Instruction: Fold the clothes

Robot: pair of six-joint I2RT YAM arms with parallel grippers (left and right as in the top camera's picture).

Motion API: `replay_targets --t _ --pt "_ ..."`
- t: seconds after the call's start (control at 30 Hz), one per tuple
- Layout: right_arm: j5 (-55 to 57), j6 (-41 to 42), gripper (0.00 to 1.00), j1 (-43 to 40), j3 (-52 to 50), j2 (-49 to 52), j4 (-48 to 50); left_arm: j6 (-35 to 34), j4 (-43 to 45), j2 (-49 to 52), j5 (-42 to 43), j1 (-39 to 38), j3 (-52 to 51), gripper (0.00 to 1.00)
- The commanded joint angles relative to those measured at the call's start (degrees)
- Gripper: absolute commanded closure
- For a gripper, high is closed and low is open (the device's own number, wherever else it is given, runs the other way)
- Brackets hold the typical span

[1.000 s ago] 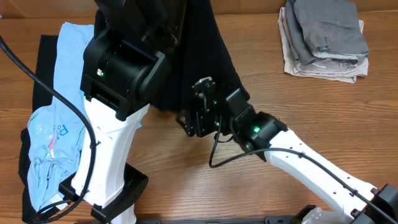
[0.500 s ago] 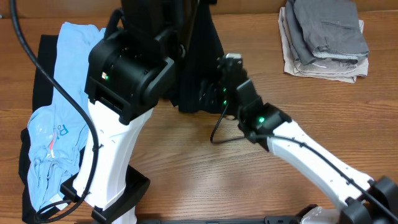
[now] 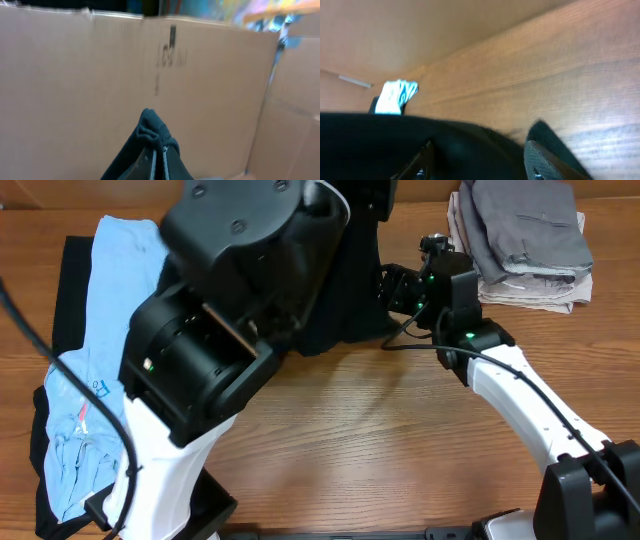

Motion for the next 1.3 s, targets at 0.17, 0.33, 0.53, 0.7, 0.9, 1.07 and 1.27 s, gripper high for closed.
replay_targets --t 0.17,0.33,0.53,0.7,0.9,1.07,1.27 --pt "-11.4 0.4 0.31 -0.1 1.9 -0.3 -7.7 3.7 -2.1 -1.2 -0.4 0.1 0.2 0.96" --pt "-13.6 0.0 0.30 0.1 1.9 -0.3 -11.7 3.8 -3.6 -1.2 -4.0 1.2 -0.5 0.96" --pt "-13.9 -0.5 0.27 2.8 1.9 -0.3 -12.3 2.8 -5.8 -0.8 -3.7 4.2 -4.0 0.96" --pt "-13.9 -0.5 0.27 3.5 1.9 -0.3 -15.4 2.4 -10.4 0.9 -3.7 7.6 -6.1 0.96" --pt "-14.6 -2.1 0.27 3.9 1.9 -0.3 -19.9 -0.9 -11.9 5.0 -0.7 13.7 -7.0 0.96" --pt "-14.3 -2.0 0.27 8.6 1.9 -0.3 -17.9 -2.2 -10.3 9.2 1.9 16.2 -7.0 0.96" --pt "2.4 -0.9 0.26 18.3 1.9 0.7 -16.4 -2.8 -7.4 9.7 4.5 16.5 -7.0 0.96"
